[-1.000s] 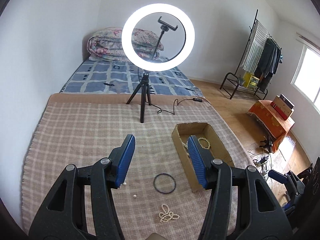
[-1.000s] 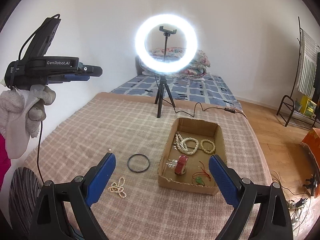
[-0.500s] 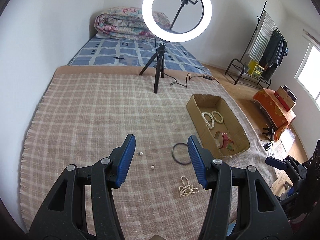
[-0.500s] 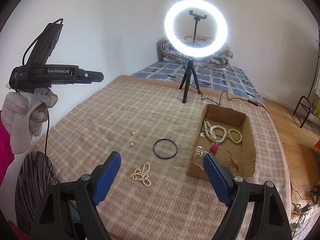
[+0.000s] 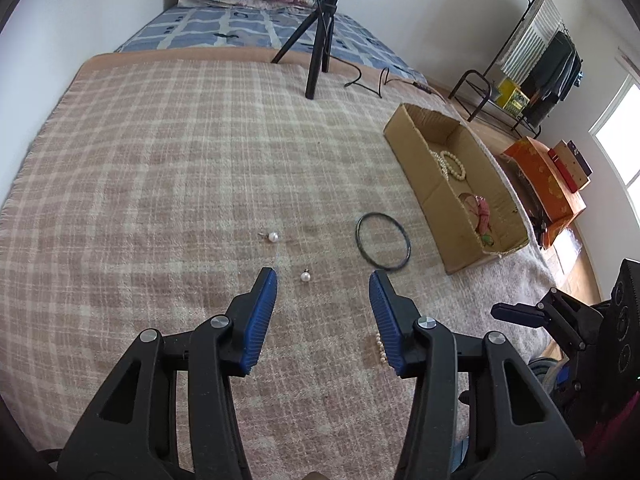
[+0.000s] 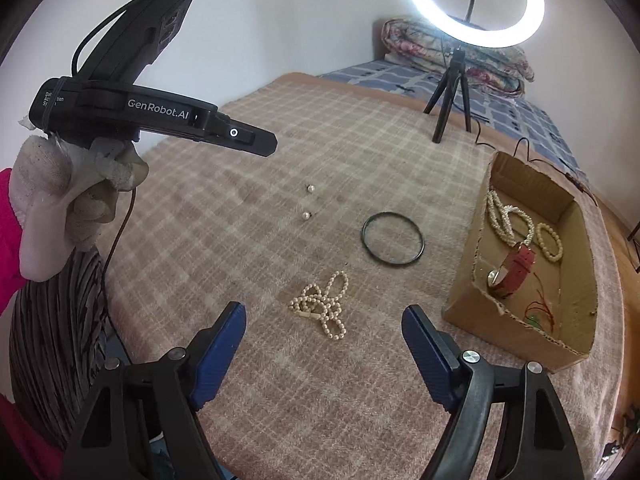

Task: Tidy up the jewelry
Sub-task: 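Withdraw the left tool toward a pearl earring while the right tool moves to the small pearl strand, then close the left tool on the pearl earring while the right tool grips the pearl strand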

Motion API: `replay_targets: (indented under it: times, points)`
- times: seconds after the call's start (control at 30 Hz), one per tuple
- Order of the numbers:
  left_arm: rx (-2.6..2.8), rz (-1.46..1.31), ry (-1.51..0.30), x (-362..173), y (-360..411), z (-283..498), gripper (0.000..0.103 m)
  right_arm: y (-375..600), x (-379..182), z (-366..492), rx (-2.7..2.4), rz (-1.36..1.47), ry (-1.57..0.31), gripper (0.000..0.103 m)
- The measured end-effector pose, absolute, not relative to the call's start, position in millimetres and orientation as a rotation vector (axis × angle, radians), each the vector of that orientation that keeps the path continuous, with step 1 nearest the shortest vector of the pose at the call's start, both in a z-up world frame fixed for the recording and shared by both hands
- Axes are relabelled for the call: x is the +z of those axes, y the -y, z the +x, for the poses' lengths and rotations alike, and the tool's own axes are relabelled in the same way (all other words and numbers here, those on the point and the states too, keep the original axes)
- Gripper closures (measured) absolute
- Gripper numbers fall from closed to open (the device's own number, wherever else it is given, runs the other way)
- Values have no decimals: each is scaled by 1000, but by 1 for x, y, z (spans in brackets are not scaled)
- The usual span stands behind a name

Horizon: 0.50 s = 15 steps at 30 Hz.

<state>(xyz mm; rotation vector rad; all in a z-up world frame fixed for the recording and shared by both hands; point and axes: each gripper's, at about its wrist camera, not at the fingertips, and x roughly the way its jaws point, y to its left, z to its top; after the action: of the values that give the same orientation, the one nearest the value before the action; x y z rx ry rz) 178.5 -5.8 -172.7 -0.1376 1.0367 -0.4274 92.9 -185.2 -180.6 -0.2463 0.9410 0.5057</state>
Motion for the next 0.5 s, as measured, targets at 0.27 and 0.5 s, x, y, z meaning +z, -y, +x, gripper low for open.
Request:
replay_targets:
  times: [0.27, 0.5]
  points:
    - [-411, -82, -1094, -209, 18, 190, 61, 171, -215, 109, 552, -319, -1008, 26]
    - [-423, -20, -1103, -228, 33, 198, 68, 170, -230, 117, 563, -327, -1031, 28]
